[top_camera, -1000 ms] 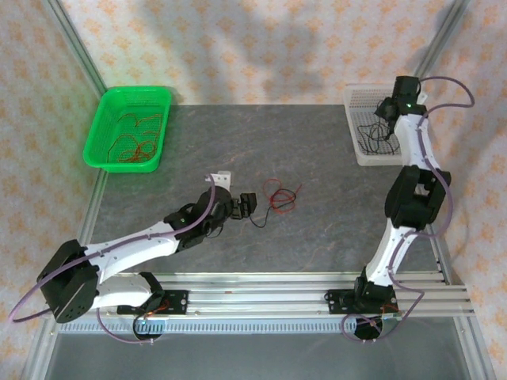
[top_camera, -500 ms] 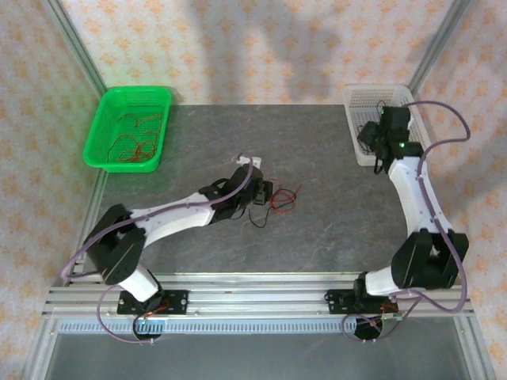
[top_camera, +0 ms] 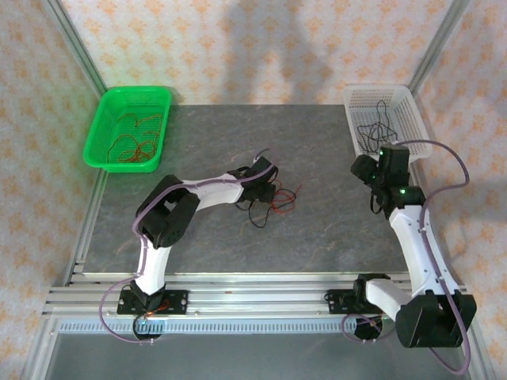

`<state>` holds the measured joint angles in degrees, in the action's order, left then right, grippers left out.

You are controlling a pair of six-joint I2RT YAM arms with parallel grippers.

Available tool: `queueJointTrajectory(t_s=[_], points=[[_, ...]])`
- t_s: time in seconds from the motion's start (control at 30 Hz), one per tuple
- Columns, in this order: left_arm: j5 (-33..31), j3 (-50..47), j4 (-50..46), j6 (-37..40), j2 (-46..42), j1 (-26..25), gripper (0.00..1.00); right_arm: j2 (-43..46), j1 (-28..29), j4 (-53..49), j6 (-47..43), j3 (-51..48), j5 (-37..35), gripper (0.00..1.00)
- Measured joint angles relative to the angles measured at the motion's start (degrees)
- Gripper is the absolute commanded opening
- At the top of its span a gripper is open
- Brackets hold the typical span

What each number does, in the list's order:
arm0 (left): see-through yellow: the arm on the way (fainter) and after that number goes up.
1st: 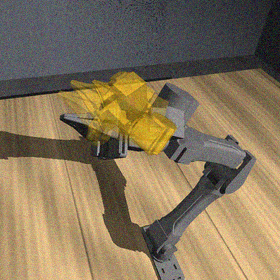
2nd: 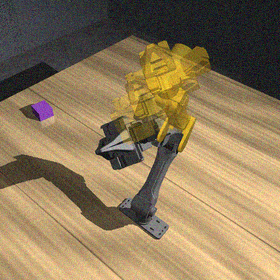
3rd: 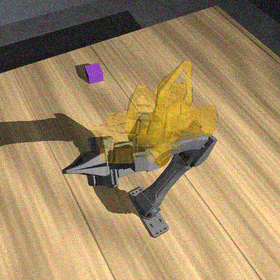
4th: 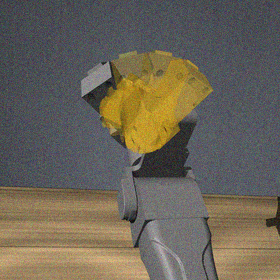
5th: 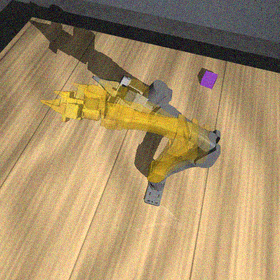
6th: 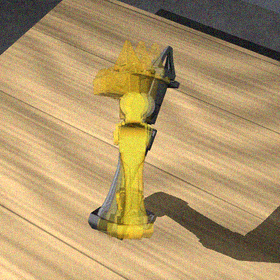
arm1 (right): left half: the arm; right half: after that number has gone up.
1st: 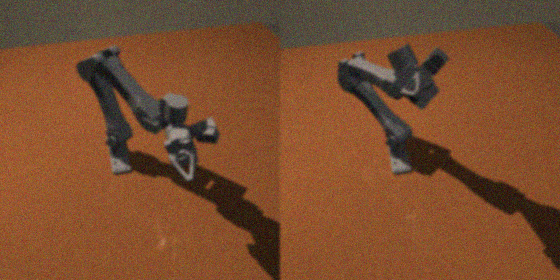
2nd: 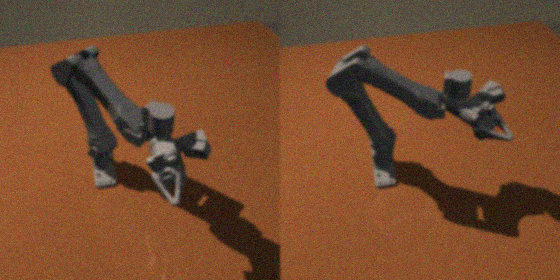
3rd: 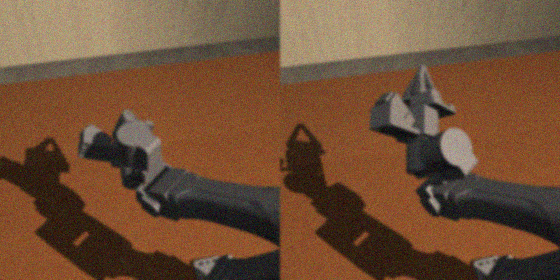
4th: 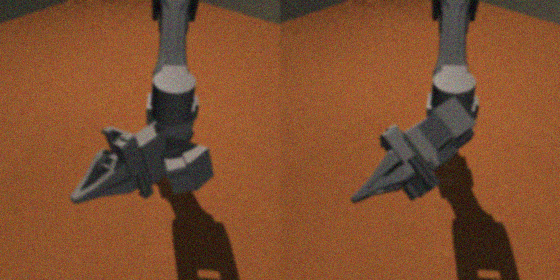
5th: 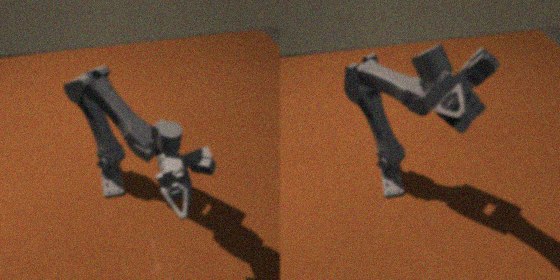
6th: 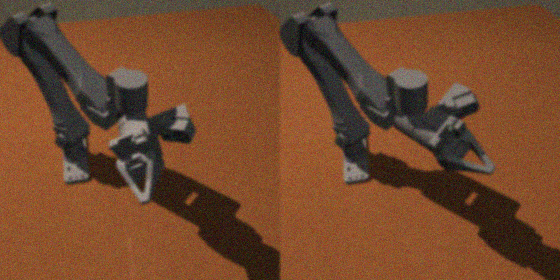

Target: Untangle the cables

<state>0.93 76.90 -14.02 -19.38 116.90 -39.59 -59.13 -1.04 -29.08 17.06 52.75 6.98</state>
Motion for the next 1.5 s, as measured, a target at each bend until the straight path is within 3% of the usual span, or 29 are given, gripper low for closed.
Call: queueJointTrajectory(t_s=[0.37, 0.57, 0.73, 0.9, 1.07, 1.5], points=[[-2.0, 5.2, 0.1, 2.8, 4.5, 0.0, 0.37, 2.9, 0.3, 0.5, 2.8, -6.2, 3.7, 0.65], [-3.3, 5.2, 1.5, 3.6, 5.0, -0.1, 0.00, 3.5, 0.6, 1.7, 4.2, -6.9, 5.3, 0.63], [-3.8, 3.4, 3.5, 3.4, 4.1, -0.2, 0.00, 4.0, 2.7, 4.2, 6.7, -9.8, 6.5, 0.62], [-5.5, 0.4, 3.1, 2.5, 1.3, -0.1, 0.00, 1.6, 11.0, 8.7, 10.9, -13.3, 6.7, 0.62], [-6.8, -0.5, 2.5, 0.3, -3.6, -1.1, 0.00, -6.3, 18.7, 15.6, 15.3, -14.2, 7.8, 0.62], [-8.7, -3.1, 2.5, -6.0, -8.7, -5.0, 0.00, -24.8, 29.0, 28.8, 25.4, -11.2, 7.8, 0.65]])
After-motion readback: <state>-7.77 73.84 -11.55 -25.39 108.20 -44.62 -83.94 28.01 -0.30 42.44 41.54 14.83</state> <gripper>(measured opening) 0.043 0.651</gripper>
